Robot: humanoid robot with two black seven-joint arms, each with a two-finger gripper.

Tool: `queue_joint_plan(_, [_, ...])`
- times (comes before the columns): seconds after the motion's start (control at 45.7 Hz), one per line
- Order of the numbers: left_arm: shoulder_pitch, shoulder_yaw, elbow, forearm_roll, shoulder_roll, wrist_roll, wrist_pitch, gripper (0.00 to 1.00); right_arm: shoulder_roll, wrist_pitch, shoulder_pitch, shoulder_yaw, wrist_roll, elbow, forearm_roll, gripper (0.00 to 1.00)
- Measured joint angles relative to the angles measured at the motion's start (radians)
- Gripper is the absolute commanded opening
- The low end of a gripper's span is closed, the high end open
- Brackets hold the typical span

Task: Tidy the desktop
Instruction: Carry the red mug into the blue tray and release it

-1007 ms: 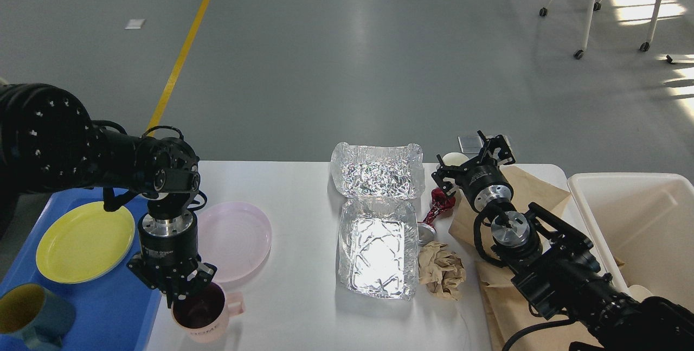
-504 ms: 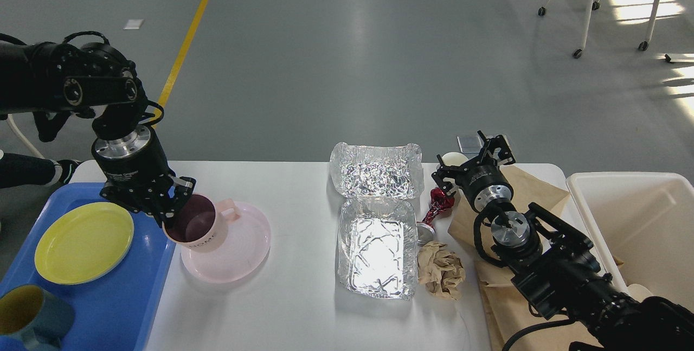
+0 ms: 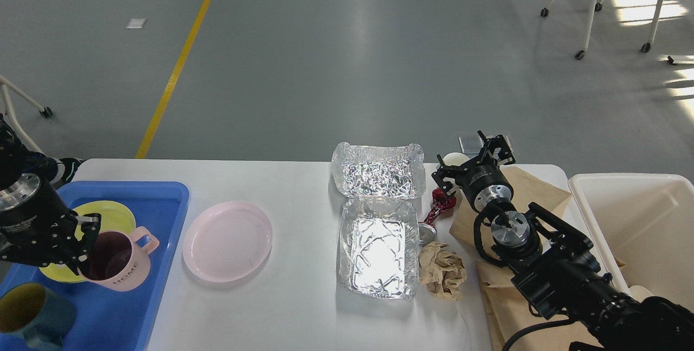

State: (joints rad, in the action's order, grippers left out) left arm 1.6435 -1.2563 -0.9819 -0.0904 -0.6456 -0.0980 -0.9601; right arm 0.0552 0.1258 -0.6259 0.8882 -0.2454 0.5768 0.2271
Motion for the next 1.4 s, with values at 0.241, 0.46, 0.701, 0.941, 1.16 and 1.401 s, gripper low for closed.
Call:
queue_joint_plan(0.241, [-0.106,0.005,0.047,0.000,-0.063,0.004,0.000,0.00,0.000,0.000,0.000,0.000,0.000,0.000,0.000,1.00])
queue_joint_plan(0.46, [-0.186,0.017,0.086,0.001,-0.103,0.007,0.000,0.00,0.000,0.000,0.000,0.000,0.000,0.000,0.000,1.00])
queue_joint_plan(0.701, [-0.275,0.093,0.143,0.001,-0.106,0.002,0.000,0.01,0.000,0.000,0.000,0.000,0.000,0.000,0.000,1.00])
queue_joint_plan(0.941, [-0.292,0.127,0.150,-0.001,-0.095,-0.003,0.000,0.09,0.000,0.000,0.000,0.000,0.000,0.000,0.000,1.00])
queue_joint_plan(1.16, [-0.300,0.129,0.150,-0.001,-0.089,0.005,0.000,0.25,0.000,0.000,0.000,0.000,0.000,0.000,0.000,1.00])
queue_joint_plan(1.401, [-0.307,0.129,0.149,0.000,-0.089,0.008,0.000,0.51,0.000,0.000,0.000,0.000,0.000,0.000,0.000,1.00])
